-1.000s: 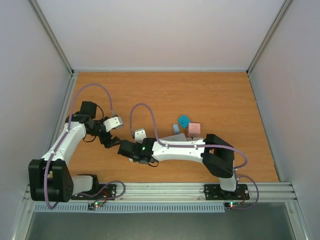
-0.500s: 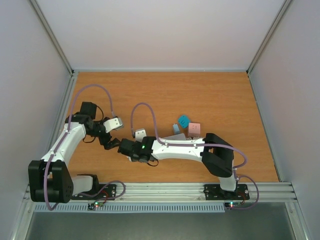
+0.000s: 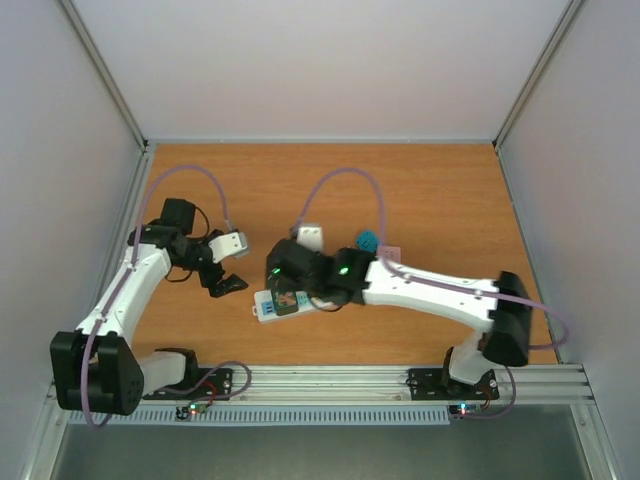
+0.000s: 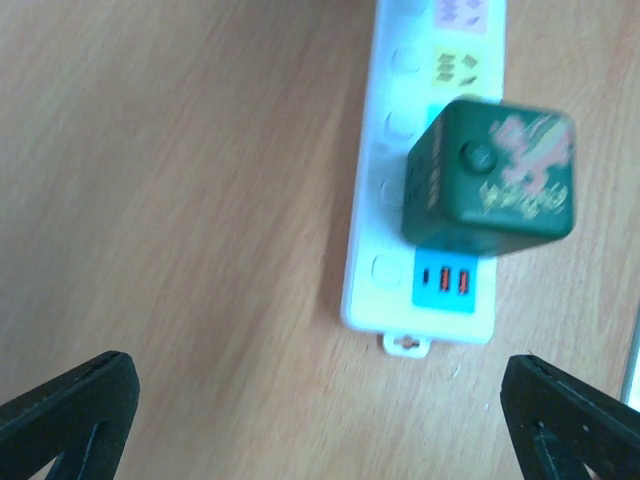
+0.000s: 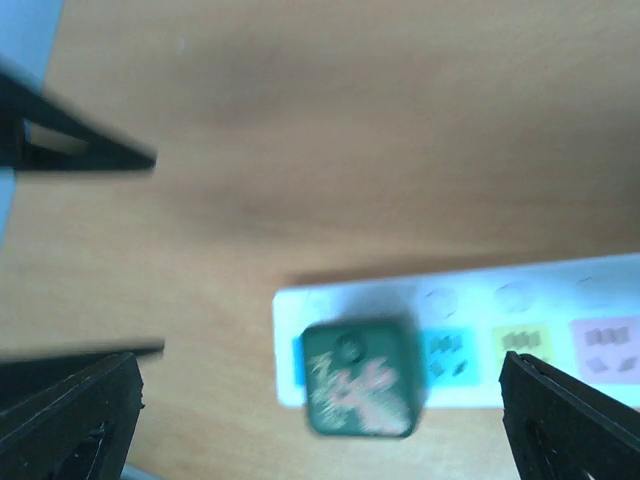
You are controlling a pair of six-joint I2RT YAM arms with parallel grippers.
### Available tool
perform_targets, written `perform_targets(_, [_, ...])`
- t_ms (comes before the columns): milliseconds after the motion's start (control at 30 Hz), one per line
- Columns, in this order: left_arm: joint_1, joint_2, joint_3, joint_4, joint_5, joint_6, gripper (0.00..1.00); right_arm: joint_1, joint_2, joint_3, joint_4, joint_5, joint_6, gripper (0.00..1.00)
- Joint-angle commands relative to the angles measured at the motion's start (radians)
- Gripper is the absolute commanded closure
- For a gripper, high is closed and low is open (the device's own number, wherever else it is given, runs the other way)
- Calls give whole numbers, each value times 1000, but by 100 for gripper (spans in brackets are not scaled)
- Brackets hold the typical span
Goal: Insert the plug
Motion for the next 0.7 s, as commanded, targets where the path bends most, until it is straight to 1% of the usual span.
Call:
perform_targets(0, [-144,-36,30,39,8,-90,0,-165,-158,-137,26,55,30,2])
perform_targets(67, [-260,-37,13,112,-52,-184,0,-263,-232,-212,67,34,21,1])
perform_targets(100, [-330,-30,9,139,-78,-226,0,-303,-254,-240,77,55,22,1])
perform_targets(167, [-417,-6,12,181,-114,-285,0,-387,-271,-288,80,80,22,1])
perform_targets(233, [-498,25,15,217,-151,-323,0,-447,-273,-329,88,122,22,1])
perform_targets(300, [-589,62,16,259,-213,-361,0,-507,-273,-362,116,113,19,1])
perform_targets(400, [-713,144,28,324,-314,-409,0,-557,-270,-395,138,143,27,2])
perform_targets(500, [-787,256,65,367,-393,-436,0,-580,-263,-417,147,150,27,1])
perform_targets(667, [-838,444,157,404,-469,-448,0,-593,-243,-451,153,142,18,1])
